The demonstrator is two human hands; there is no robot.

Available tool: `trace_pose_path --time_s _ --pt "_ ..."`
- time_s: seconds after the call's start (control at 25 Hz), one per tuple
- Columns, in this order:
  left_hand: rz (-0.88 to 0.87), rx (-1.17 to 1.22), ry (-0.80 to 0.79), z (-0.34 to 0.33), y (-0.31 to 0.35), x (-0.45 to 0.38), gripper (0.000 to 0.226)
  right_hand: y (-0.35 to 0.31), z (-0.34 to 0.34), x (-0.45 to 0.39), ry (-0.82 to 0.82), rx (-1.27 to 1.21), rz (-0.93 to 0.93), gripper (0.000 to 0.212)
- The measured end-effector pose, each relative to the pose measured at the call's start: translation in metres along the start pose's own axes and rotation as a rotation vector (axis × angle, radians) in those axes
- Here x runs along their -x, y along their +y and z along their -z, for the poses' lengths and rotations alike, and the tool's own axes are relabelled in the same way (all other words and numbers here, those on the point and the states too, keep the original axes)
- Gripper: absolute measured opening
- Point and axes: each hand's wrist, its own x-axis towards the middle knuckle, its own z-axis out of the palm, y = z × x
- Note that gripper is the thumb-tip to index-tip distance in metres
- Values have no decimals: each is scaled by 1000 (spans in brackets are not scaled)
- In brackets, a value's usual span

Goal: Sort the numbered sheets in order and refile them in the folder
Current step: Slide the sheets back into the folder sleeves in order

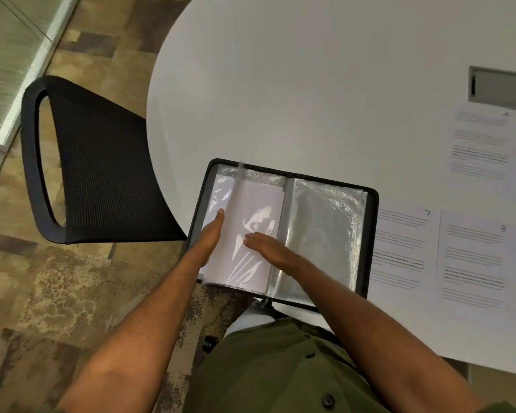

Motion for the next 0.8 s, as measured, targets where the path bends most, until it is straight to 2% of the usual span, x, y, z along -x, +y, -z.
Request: trace_pose_path --time_s 0.08,0.2,0.28,0.4,0.48,0.56,0.68,0.8 --pt "-3 -82 123 1 -4 -10 69 15 1 -8 24 178 15 50" --pt "-100 -355 285 3 -15 -25 40 25 8 -9 22 331 73 50" --pt "-133 -484 384 4 -22 -36 34 33 15 -5 75 424 116 51" --pt "-161 -649 535 -10 -27 -41 66 46 38 10 230 408 158 49" --pt "-239 -778 591 -24 -24 -39 84 58 61 24 362 349 149 46" --pt "-327 -837 479 -46 -16 -37 84 72 89 40 488 295 121 44" --pt "-506 -905 256 -101 9 -34 68 96 134 66 683 239 107 43" --pt "-652 -892 144 -169 39 -34 58 122 184 94 805 183 84 41"
